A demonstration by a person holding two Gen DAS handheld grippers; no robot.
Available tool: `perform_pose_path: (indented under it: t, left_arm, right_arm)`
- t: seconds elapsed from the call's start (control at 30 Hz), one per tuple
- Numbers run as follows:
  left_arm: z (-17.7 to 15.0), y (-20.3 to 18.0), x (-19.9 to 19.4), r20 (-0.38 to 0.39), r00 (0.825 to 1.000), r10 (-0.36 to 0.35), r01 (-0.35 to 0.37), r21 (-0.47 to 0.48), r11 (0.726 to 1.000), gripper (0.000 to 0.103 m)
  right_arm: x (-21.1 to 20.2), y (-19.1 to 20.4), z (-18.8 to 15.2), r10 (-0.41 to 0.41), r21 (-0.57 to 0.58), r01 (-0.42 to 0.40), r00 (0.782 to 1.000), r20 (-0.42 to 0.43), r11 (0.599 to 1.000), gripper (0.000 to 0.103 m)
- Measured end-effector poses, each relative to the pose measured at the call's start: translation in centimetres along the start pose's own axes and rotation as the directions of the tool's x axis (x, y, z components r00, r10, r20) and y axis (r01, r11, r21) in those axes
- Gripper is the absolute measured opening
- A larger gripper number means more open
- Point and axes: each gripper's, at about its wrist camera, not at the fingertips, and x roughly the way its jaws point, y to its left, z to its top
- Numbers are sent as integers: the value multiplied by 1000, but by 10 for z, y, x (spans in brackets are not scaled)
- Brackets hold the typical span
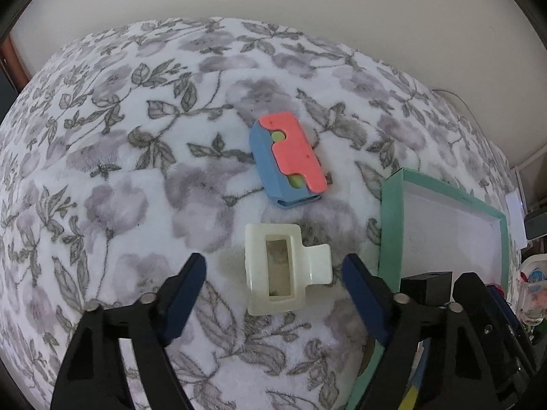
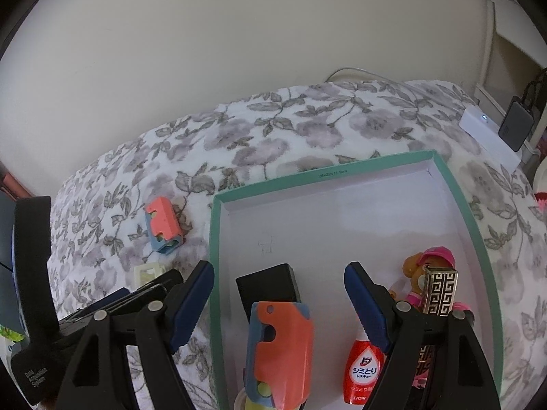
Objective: Organize rigid objects
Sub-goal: 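Grasp the cream hair clip with the left tool while the right tool grasps the pink-blue eraser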
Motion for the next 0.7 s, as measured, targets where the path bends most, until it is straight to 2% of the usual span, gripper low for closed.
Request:
perform_pose_path:
  t: [0.07, 0.27, 0.43, 0.53, 0.7]
  left_arm:
    - [0, 1, 2, -12, 1000, -8, 8, -4, 1000, 64]
    - [-1, 1, 5, -33, 998, -48, 47, -14, 999, 51]
    - [0, 9, 4, -30, 998, -49, 48, -30, 998, 52]
    - [0, 21, 0, -20, 1000, -15, 14, -44, 999, 51]
    - [4, 55, -4, -11, 1000, 8, -10, -121, 993, 51]
  right_arm:
    - [0, 1, 0, -6, -4, 6, 1000, -5, 1000, 82]
    - [-1, 8, -1, -28, -37, 28, 1000, -2, 999, 82]
    - [-1, 16, 1, -45, -61, 45, 999, 1, 997, 82]
    - [-1, 23, 6, -55, -75, 55, 998, 2, 996, 82]
    - [2, 44, 21, -38, -117, 39, 999, 8, 992, 82]
